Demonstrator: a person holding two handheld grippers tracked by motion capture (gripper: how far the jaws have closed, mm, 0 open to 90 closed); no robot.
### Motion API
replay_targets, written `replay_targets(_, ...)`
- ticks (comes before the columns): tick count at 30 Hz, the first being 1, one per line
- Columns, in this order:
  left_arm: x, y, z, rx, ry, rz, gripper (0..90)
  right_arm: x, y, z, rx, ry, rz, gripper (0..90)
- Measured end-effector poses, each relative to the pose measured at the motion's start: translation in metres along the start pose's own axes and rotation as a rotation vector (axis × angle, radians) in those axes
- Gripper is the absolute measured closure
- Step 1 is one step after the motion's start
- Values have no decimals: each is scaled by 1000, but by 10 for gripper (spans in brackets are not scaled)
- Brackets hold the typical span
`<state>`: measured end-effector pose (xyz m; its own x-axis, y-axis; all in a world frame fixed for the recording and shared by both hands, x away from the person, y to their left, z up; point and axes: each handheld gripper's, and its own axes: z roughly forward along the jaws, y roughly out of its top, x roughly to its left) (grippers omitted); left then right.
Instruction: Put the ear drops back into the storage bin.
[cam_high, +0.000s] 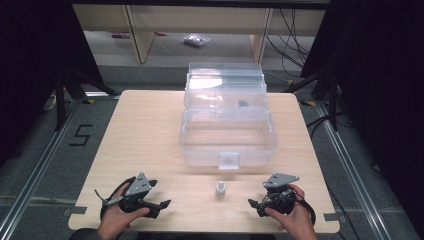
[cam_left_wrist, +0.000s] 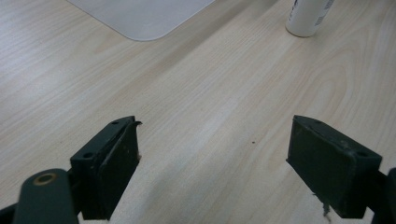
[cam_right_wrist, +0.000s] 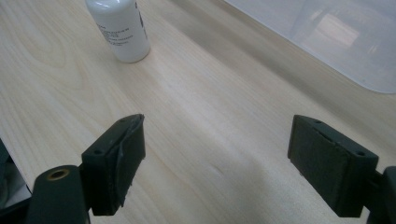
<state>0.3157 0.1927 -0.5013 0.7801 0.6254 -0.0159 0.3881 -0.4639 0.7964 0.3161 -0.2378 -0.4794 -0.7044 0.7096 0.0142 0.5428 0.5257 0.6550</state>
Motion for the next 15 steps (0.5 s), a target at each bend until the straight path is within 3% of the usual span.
replay_targets(7,0,0,0,4,-2,0,159,1,2,-1,11,3,5,204)
replay_targets(8,0,0,0,5,-2,0,159,1,1,1,-9,-7,-6,205)
replay_targets(11,0,0,0,5,-3,-1,159,1,3,0,13,0,-6,208)
replay_targets(15,1,0,0,3,-2,0,159,0,3,2,-18,3,-34,210)
